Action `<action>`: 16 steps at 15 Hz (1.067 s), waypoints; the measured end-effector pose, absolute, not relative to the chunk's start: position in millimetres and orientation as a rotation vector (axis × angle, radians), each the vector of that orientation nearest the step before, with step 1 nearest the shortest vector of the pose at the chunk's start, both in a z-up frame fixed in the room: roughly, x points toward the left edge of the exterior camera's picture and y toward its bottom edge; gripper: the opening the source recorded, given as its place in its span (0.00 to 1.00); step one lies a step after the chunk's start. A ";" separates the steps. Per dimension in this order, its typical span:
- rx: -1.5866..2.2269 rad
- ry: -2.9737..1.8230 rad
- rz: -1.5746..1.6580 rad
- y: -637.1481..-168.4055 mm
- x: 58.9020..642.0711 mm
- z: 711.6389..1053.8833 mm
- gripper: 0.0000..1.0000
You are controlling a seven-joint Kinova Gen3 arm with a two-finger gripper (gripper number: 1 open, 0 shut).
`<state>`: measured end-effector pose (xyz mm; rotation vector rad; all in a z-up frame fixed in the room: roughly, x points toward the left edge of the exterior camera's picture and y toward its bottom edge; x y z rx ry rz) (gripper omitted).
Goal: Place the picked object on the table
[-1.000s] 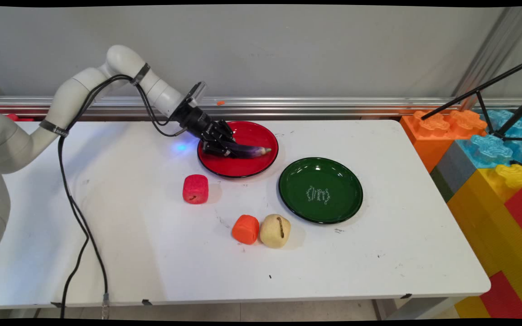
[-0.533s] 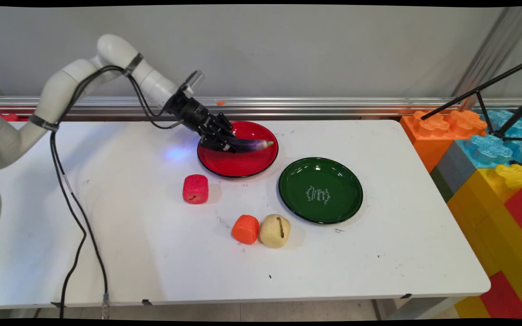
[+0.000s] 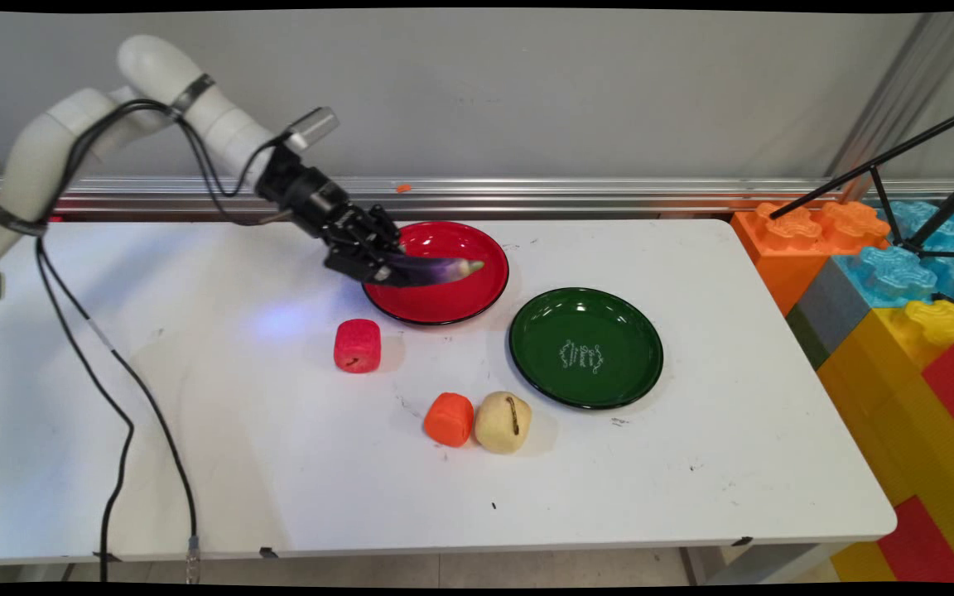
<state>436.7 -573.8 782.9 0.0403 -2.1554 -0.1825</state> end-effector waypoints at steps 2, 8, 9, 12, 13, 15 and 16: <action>0.017 -2.148 -0.221 -555.1 445.8 789.3 0.00; -0.054 -2.145 -0.313 -509.3 476.0 789.5 0.00; -0.064 -2.146 -0.328 -501.9 481.0 787.3 0.00; -0.090 -2.150 -0.366 -484.4 491.7 779.4 0.00; -0.098 -2.150 -0.378 -478.4 494.5 776.0 0.00; -0.115 -2.149 -0.399 -468.4 497.6 769.4 0.00; -0.122 -2.148 -0.410 -463.1 498.5 765.4 0.00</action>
